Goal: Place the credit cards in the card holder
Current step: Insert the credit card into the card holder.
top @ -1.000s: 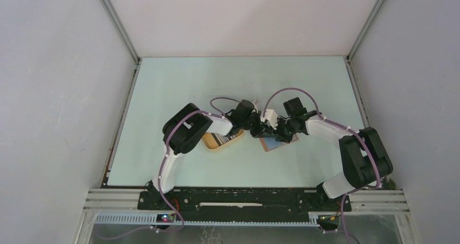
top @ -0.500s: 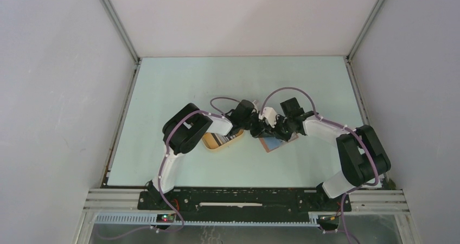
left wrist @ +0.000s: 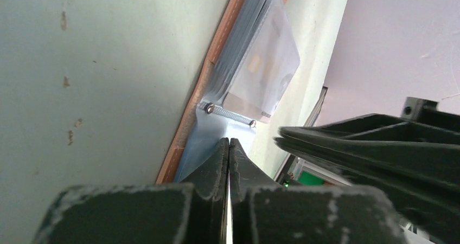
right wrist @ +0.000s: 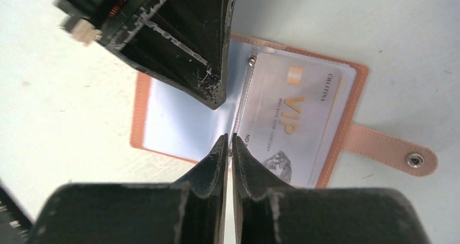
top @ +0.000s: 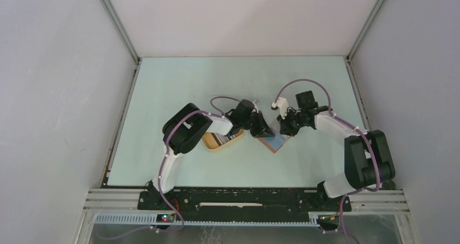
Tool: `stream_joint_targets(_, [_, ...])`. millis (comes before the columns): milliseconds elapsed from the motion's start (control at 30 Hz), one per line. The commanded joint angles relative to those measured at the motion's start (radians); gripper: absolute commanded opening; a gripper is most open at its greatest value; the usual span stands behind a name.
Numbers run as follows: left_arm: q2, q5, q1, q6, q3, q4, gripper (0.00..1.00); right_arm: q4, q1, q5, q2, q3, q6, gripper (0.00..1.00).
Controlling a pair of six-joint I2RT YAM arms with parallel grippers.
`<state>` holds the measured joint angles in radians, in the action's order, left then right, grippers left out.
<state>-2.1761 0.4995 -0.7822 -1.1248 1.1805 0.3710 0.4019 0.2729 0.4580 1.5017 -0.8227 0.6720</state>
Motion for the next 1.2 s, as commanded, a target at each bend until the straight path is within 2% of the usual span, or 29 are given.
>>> stream_joint_targets(0, [0.038, -0.038, 0.003, 0.065, 0.036, -0.108, 0.05, 0.111, -0.107, 0.276, -0.063, -0.091, -0.042, 0.14])
stream_joint_targets(133, [0.073, -0.043, 0.003, 0.111, 0.074, -0.142, 0.12, 0.121, -0.221, 0.347, -0.099, -0.131, -0.088, 0.2])
stream_joint_targets(267, [0.126, -0.07, 0.003, 0.177, 0.11, -0.198, 0.21, 0.111, -0.31, 0.356, -0.098, -0.166, -0.146, 0.47])
stream_joint_targets(300, [0.143, -0.077, 0.003, 0.194, 0.117, -0.215, 0.23, 0.117, -0.325, 0.358, -0.077, -0.182, -0.161, 0.51])
stream_joint_targets(467, [0.244, -0.126, 0.004, 0.277, 0.106, -0.256, 0.28, 0.184, -0.385, 0.335, 0.089, -0.285, -0.244, 0.51])
stream_joint_targets(633, [0.38, -0.191, 0.004, 0.372, 0.027, -0.291, 0.32, 0.216, -0.45, 0.318, 0.239, -0.381, -0.275, 0.52])
stream_joint_targets(1000, [0.636, -0.313, 0.002, 0.469, -0.258, -0.301, 0.35, 0.301, -0.453, 0.324, 0.442, -0.516, -0.268, 0.52])
stream_joint_targets(1167, [0.718, -0.374, 0.002, 0.489, -0.311, -0.273, 0.35, 0.345, -0.44, 0.304, 0.507, -0.572, -0.263, 0.52])
